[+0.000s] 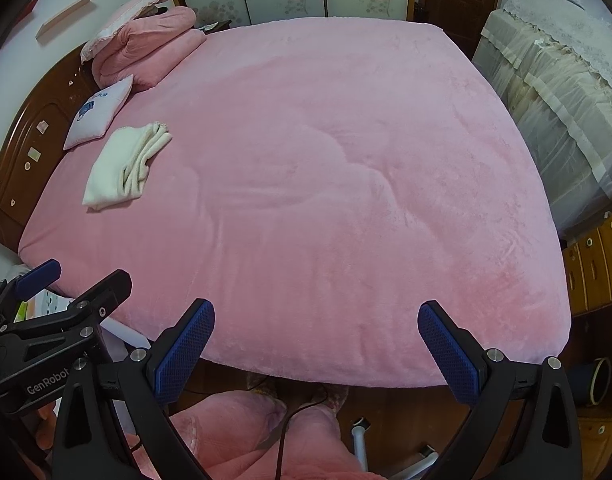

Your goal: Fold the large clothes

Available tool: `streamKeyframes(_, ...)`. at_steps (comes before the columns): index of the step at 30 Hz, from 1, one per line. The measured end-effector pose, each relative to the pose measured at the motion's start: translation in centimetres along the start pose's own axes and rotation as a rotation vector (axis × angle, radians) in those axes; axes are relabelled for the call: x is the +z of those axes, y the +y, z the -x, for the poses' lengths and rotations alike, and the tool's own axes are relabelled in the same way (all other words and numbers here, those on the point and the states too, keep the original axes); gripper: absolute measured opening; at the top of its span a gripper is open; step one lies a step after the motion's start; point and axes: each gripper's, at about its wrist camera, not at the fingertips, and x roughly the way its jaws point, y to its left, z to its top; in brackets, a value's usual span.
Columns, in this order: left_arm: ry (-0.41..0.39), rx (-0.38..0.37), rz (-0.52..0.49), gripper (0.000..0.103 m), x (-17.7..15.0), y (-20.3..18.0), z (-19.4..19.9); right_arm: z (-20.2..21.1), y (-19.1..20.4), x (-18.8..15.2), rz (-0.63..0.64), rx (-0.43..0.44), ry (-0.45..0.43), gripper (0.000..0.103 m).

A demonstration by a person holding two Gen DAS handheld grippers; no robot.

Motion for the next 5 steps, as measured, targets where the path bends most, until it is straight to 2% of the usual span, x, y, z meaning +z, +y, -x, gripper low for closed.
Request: streamKeyframes(5, 0.004, -0.001, -0.009, 0.1, 0.18, 0.32, -0.32, -0.25, -0.22, 0.35, 0.004, 0.0, 0.001, 0.103)
